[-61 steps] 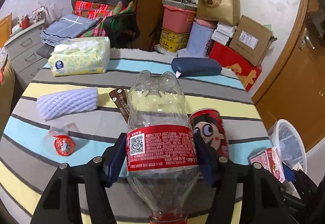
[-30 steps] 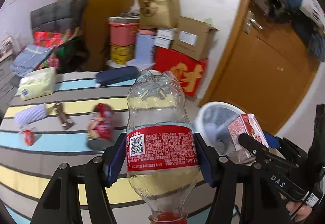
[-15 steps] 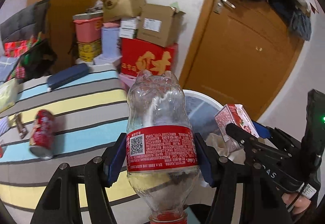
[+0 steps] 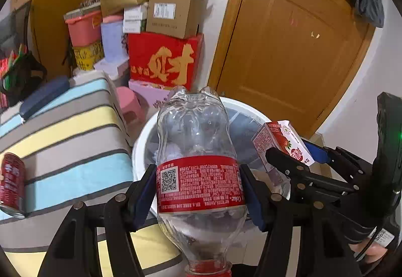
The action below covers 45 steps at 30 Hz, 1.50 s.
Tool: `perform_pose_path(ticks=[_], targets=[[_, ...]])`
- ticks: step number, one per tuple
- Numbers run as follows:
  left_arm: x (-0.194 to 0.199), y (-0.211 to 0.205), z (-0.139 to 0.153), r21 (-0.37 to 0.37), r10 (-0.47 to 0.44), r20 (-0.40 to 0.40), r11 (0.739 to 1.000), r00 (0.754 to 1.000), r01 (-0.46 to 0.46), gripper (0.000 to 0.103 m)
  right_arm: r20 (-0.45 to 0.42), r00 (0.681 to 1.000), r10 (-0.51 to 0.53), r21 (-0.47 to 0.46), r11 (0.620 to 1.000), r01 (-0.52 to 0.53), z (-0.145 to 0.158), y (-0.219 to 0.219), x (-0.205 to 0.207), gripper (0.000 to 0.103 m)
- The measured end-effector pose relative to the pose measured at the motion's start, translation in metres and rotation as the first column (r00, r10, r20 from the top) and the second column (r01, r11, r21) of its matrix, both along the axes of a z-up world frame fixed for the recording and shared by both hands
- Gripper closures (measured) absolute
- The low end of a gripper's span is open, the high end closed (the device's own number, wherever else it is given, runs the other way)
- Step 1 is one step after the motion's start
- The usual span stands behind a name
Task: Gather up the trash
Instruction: 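Carry the bottle and carton over the bin and open both tools, then withdraw both tools from the bin back over the table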
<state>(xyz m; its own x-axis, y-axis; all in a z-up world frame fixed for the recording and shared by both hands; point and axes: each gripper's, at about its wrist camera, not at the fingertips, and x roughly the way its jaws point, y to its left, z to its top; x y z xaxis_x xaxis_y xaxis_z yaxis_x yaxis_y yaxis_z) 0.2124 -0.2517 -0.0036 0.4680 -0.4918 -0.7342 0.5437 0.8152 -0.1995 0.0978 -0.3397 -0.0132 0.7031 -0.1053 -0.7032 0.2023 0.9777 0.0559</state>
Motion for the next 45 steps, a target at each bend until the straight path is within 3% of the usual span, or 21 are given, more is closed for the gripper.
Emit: perform_pose_path(ticks=[15,35,38,45], targets=[[0.018,-0.012,-0.006,-0.008,0.011,-0.004,1.000,1.000,-0.011,0.035,-0.053,0.998,-0.017,-0.036,0.999,0.015,-0.012,-0.014,0.016,0.046],[-0.007,0.029,0.017,-0.016,0.074,0.061,0.997,0.995,-0.073,0.034,0.022,0.999,-0.045,-0.030,0.999,0.046,0.006,-0.001,0.000,0.045],[-0.011,0.041,0.019,-0.042,0.079,0.034,0.996,0.996,-0.078,0.034,0.037,0.999,-0.040,-0.027,0.999,0.041,0.009,0.004,-0.003,0.045],[-0.028,0.068,0.028,-0.029,0.125,0.088,0.992,0.988,-0.123,0.034,0.060,0.998,-0.019,-0.024,0.999,0.021,0.015,0.022,-0.008,0.045]])
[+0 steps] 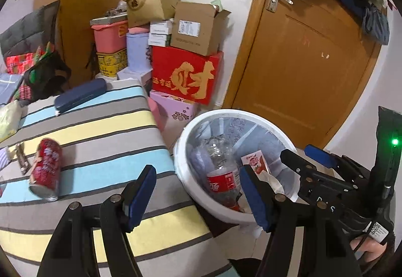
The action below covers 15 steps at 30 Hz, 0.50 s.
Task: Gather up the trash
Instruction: 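Withdraw both tools from the bin back over the table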
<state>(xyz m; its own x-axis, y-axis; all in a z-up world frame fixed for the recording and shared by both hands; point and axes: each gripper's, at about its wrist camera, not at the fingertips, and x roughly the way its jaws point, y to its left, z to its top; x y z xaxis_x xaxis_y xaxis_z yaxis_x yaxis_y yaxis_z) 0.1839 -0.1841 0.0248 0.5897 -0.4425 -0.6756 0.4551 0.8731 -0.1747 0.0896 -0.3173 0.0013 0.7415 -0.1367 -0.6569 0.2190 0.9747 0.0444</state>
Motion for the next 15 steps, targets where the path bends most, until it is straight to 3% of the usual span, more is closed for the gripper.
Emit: perform_pose_path(ticks=[15], targets=[[-0.026,0.077,0.009,-0.007,0.109,0.045,0.994,0.993,-0.109,0.034,0.033,0.995,0.095,0.016,0.995,-0.095,0.006,0.056,-0.002,0.045]])
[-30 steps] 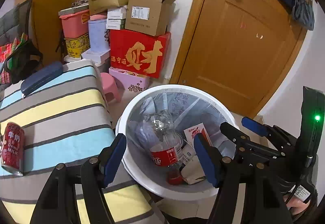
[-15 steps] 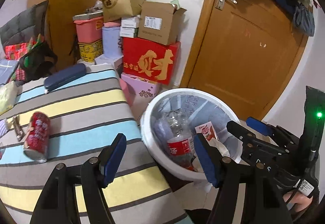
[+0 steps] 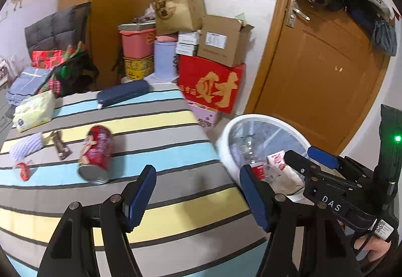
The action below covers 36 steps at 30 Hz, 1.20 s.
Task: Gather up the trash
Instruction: 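Withdraw both tools from the bin back over the table, then grasp the red milk can with the right tool while the left tool grasps the red snack packet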
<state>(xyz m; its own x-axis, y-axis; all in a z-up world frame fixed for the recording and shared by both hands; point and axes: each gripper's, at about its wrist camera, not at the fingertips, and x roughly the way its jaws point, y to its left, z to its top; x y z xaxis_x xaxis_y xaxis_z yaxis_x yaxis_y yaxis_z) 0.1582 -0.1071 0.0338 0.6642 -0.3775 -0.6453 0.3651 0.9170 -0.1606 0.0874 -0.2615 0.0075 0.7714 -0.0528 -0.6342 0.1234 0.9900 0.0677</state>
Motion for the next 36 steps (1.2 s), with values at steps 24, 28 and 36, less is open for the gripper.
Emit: perform_pose_path(ticks=[24,28,36], targets=[[-0.006,0.175,-0.003,-0.038,0.297,0.008,0.954,0.955,-0.297,0.034,-0.004,0.978,0.208,-0.016,0.978,-0.208,0.002,0.111,0.023,0.045],[-0.003,0.203,-0.006,-0.043,0.341,0.002,0.939,0.940,-0.340,0.034,-0.009,0.970,0.245,-0.017,0.969,-0.245,0.003,0.130,0.031,0.045],[0.010,0.250,-0.020,-0.033,0.408,-0.026,0.912,0.913,-0.408,0.034,-0.036,0.957,0.288,0.034,0.957,-0.287,-0.003,0.157,0.055,0.044]])
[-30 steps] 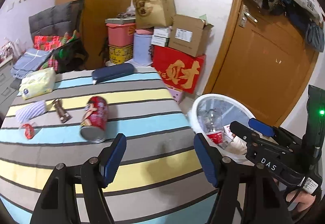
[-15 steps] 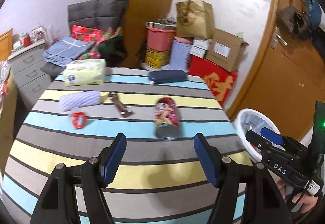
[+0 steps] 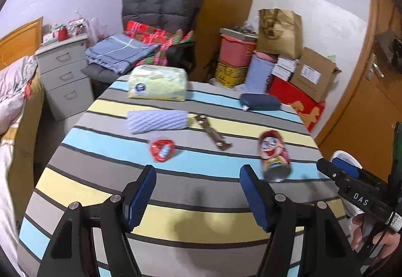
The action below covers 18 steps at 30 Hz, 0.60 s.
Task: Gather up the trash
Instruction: 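Grasp the red milk can with the right tool while the left tool grasps the red snack packet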
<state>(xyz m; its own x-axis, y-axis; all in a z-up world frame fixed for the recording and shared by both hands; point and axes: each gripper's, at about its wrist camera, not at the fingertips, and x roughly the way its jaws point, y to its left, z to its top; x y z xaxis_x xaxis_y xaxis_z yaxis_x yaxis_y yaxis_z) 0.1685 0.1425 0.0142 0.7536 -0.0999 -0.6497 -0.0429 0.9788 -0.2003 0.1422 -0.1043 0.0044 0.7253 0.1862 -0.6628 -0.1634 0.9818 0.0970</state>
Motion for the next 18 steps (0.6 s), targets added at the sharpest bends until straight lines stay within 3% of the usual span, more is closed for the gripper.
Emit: perform_pose_path(ticks=[3,13,18], targets=[[0.009,0.015,-0.007,0.008,0.017,-0.021,1.000,1.000,-0.017,0.034,-0.012,1.000,0.018,0.004,1.000,-0.018,-0.002,0.010,0.008,0.038],[0.043,0.044,-0.029,0.016,0.053,-0.072,0.998,0.996,-0.052,0.034,-0.074,0.997,0.027,0.017,1.000,-0.026,-0.014,0.030,0.037,0.037],[0.062,0.047,-0.041,-0.036,0.045,-0.103,0.998,0.994,-0.049,0.034,-0.081,0.996,0.031,-0.004,1.000,-0.031,-0.017,0.035,0.048,0.037]])
